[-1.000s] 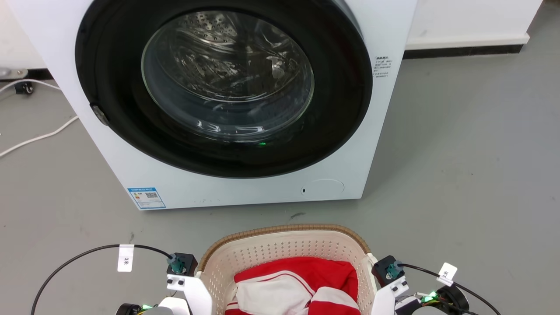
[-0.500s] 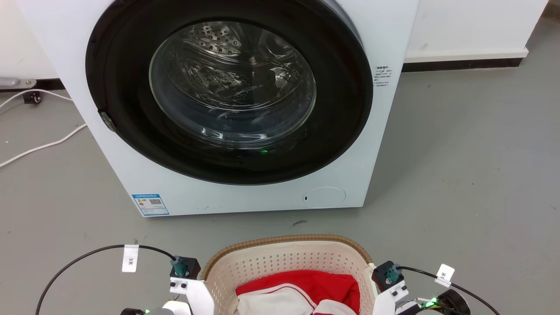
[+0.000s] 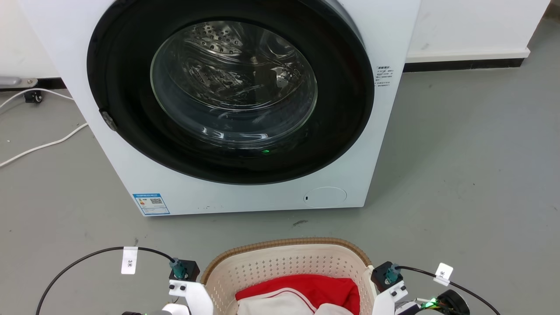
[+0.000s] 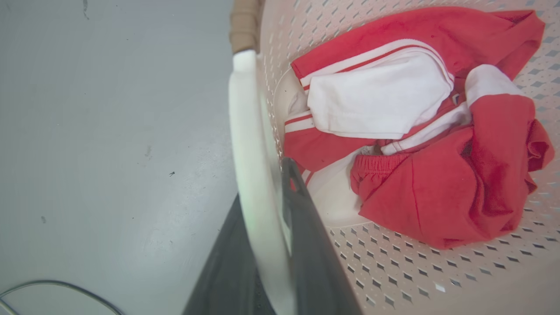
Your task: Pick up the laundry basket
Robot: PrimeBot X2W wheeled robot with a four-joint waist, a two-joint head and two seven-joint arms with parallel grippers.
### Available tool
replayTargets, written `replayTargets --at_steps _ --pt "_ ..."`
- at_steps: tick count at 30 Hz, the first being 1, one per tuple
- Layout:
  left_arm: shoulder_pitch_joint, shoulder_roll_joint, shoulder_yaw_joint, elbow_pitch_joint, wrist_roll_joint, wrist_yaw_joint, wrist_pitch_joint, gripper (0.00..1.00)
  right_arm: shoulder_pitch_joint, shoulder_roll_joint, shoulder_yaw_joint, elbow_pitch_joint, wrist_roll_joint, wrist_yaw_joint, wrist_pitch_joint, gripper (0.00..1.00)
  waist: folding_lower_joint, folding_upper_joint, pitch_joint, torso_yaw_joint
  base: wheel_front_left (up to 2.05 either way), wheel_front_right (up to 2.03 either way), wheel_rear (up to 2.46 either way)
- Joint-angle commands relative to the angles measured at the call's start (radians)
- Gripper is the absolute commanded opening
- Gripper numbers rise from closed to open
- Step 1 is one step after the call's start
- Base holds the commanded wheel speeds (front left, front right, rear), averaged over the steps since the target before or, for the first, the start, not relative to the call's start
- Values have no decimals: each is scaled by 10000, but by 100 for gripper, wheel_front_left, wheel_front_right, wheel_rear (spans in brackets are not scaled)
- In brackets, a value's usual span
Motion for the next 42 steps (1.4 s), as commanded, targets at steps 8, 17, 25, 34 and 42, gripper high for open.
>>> replayTargets --at_steps 8,17,25,34,42 --pt "-119 -25 -378 -1 -342 -100 -62 0 -260 -51 439 -41 387 28 -73 0 0 -1 10 -23 0 0 0" --pt "-217 -6 -735 51 -717 -100 -88 0 -354 -79 869 5 823 28 -78 0 0 -1 44 7 0 0 0" --pt "-242 12 -924 69 -963 -100 -144 0 -356 -63 1106 40 1067 28 -88 0 0 -1 73 23 0 0 0" --pt "-320 26 -1176 108 -1212 -100 -218 0 -403 -92 1403 73 1354 28 -93 0 0 -1 74 12 0 0 0" --pt "-359 -4 -1395 156 -1392 -99 -286 0 -403 -112 1643 100 1561 28 -109 0 0 -1 57 16 0 0 0"
